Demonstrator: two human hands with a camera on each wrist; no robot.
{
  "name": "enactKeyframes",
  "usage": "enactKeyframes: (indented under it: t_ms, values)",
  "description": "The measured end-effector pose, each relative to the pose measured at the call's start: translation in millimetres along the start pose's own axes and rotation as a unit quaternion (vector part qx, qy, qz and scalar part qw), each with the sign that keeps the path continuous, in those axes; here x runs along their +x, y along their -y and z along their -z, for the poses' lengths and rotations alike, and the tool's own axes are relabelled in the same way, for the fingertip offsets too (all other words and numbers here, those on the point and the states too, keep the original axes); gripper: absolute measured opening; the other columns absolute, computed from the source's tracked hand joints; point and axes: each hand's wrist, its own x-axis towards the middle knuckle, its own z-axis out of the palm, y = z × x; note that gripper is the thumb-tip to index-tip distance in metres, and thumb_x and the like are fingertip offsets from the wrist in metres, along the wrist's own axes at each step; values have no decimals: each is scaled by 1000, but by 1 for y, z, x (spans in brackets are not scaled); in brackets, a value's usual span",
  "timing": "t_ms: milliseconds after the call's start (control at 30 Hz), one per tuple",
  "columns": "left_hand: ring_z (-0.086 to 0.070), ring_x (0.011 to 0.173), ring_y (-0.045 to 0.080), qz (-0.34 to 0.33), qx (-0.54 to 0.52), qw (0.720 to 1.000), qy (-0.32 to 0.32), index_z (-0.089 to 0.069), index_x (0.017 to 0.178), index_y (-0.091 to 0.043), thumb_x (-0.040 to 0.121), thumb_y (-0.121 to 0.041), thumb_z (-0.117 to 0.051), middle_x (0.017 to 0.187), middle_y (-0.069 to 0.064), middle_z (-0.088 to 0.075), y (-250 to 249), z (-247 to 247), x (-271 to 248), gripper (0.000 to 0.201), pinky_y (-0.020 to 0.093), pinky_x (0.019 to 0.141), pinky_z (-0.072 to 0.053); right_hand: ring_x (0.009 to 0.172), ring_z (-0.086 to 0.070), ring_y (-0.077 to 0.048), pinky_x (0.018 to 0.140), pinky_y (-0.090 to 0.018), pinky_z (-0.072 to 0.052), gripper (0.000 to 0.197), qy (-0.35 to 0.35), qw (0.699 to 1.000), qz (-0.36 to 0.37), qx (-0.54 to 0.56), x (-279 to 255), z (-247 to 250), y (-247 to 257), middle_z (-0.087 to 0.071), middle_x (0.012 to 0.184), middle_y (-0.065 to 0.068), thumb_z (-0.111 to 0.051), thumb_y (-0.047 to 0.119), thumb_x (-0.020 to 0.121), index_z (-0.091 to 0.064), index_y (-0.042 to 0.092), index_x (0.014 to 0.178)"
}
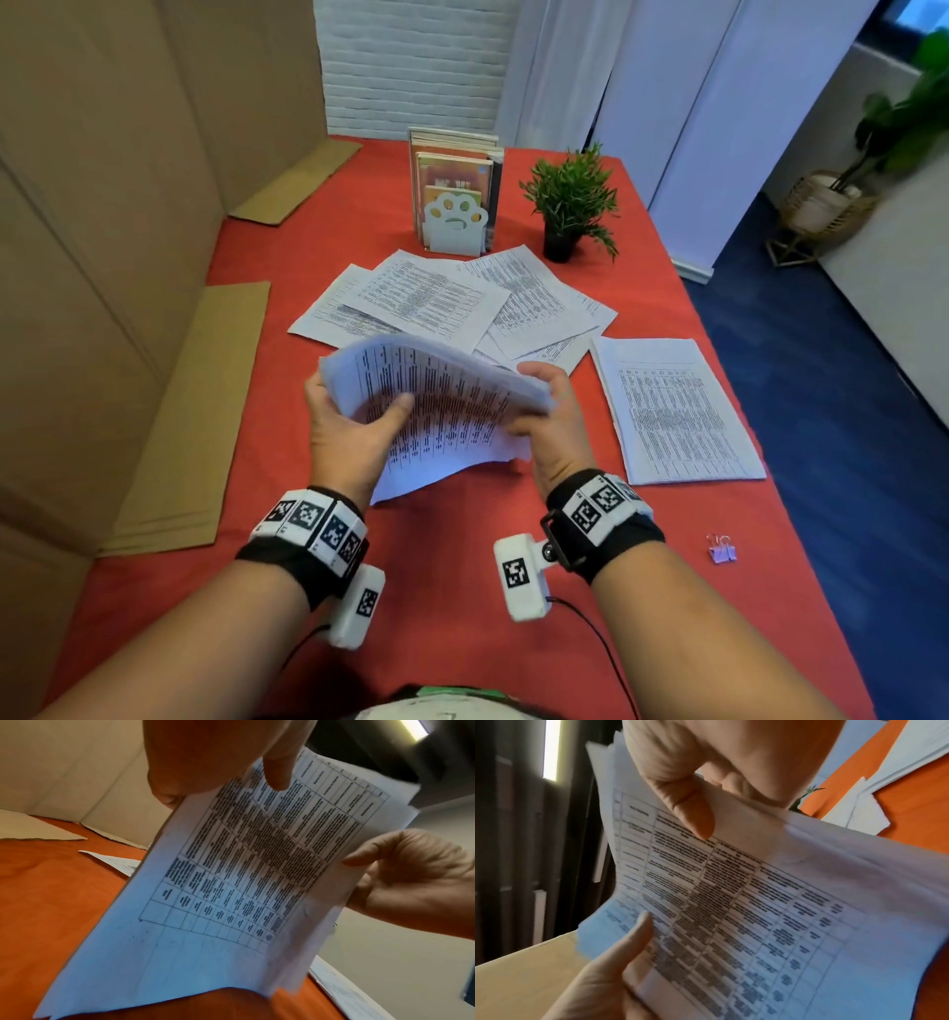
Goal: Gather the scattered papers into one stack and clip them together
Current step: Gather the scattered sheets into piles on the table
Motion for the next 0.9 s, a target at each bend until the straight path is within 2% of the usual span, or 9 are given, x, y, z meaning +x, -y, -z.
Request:
enactKeyframes:
  t_ms: [133, 233, 300, 433, 500, 600, 733, 800, 900]
  values:
    - [-59, 75, 4, 36, 25, 999, -24, -35, 105, -23, 65, 27, -54, 88, -7, -54, 6, 4, 6, 67, 13, 62, -51, 76, -56, -21, 69, -34, -46, 58, 11, 1000, -14, -5, 0, -5, 1, -58, 85, -12, -49, -11, 46, -60, 22, 92]
    - [-58, 81, 21, 78, 34, 996, -16, -41, 95, -37, 63, 24, -49, 86, -3, -58, 18, 9, 5, 69, 42, 76, -55, 77, -58, -22, 69, -34, -48, 59, -4, 999, -42, -12, 1, -1, -6, -61, 86, -12, -48, -16, 52, -58, 22, 95]
    - [-59, 82, 23, 81, 38, 996, -20, -44, 92, -44, 64, 15, -52, 87, -2, -60, 19, 7, 3, 66, 51, 80, -55, 77, -59, -22, 69, -33, -49, 61, -16, 999, -52, 1, 1, 2, -11, -62, 84, -9, -43, -26, 58, -60, 21, 93]
    - [-62, 95, 6, -5, -33, 999, -29, -34, 115, -34, 72, 2, -74, 115, 2, -53, -7, -6, -1, 68, 21, 84, -53, 62, -61, -16, 64, -30, -50, 47, -21, 998, -58, 13, -2, 4, -13, -65, 62, 2, -49, -22, 56, -66, 17, 75]
    - [-58, 106, 8, -52, -36, 997, -53, -30, 126, -27, 75, -18, -75, 117, -1, -50, -20, -9, 1, 69, 24, 94, -48, 61, -60, -14, 63, -30, -51, 42, 3, 999, -46, 19, -5, 4, -7, -65, 62, 3, -51, -14, 49, -67, 19, 71]
    - [-55, 102, 14, -77, -15, 992, -101, -40, 116, -26, 82, -36, -62, 107, -12, -50, -31, -11, 7, 42, 27, 93, -45, 68, -56, -18, 67, -32, -47, 42, 25, 999, -30, 24, -7, 6, 0, -59, 69, -4, -50, -11, 47, -62, 17, 75]
    - [-51, 64, -8, -104, -25, 989, -104, -52, 90, -24, 86, -10, -56, 80, -9, -52, -33, -16, 11, 15, 11, 62, -43, 78, -52, -25, 77, -46, -47, 33, 38, 999, -26, -14, -4, 6, -4, -53, 79, -14, -54, -9, 46, -59, 1, 77]
    - [-52, 73, -9, -143, -14, 986, -85, -51, 100, -19, 91, -13, -56, 86, -8, -52, -29, -13, 7, 12, 10, 69, -43, 78, -53, -28, 78, -57, -49, 33, 35, 999, -32, -12, -6, 6, -5, -53, 82, -17, -56, -9, 46, -57, 1, 78]
    - [-57, 93, 17, -182, 21, 982, -50, -48, 118, -37, 90, -39, -53, 102, 7, -55, -19, -3, 2, 29, 27, 79, -50, 78, -57, -21, 74, -40, -50, 50, 29, 999, 13, 0, -7, 8, 2, -62, 81, -7, -55, -11, 48, -64, 24, 83]
